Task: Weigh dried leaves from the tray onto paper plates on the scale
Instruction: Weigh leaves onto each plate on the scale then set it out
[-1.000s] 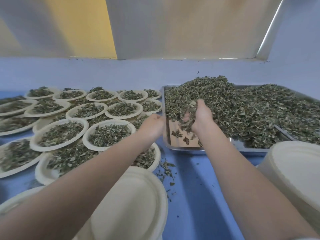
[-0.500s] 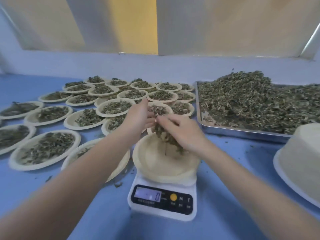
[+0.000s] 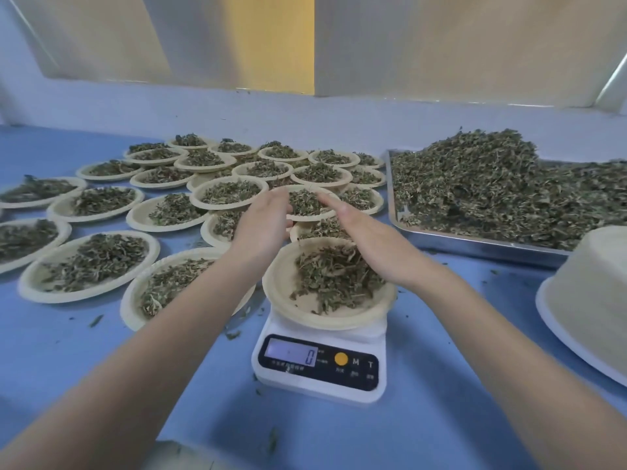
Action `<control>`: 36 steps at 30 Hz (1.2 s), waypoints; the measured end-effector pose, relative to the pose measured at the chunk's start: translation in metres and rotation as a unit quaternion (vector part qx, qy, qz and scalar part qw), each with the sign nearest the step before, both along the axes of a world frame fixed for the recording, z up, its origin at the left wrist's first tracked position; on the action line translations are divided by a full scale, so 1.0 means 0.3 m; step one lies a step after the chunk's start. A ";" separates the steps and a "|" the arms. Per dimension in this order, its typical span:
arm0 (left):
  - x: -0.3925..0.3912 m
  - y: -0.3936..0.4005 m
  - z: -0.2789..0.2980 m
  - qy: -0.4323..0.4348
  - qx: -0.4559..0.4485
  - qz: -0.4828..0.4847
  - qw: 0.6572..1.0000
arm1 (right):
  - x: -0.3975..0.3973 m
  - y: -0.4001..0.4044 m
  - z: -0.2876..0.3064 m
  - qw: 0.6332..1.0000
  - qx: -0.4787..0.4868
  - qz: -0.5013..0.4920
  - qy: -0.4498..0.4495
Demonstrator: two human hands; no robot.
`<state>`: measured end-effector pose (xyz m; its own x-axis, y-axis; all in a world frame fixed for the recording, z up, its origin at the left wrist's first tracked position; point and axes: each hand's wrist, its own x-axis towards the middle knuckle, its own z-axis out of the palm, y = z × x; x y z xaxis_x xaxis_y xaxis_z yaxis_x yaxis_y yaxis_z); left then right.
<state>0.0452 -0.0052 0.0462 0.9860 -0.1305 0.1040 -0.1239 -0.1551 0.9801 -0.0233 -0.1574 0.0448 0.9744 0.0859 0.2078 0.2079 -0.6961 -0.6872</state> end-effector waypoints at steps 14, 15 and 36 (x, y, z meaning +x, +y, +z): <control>-0.010 -0.060 -0.011 -0.070 0.047 -0.018 0.996 | 0.077 0.080 0.016 0.916 0.390 -0.091 -0.022; -0.010 -0.063 -0.008 -0.070 0.045 -0.019 0.996 | 0.077 0.078 0.024 0.901 0.425 -0.086 -0.005; 0.032 0.130 0.023 -0.018 0.128 0.056 0.990 | 0.044 0.100 0.028 0.964 0.202 -0.175 -0.002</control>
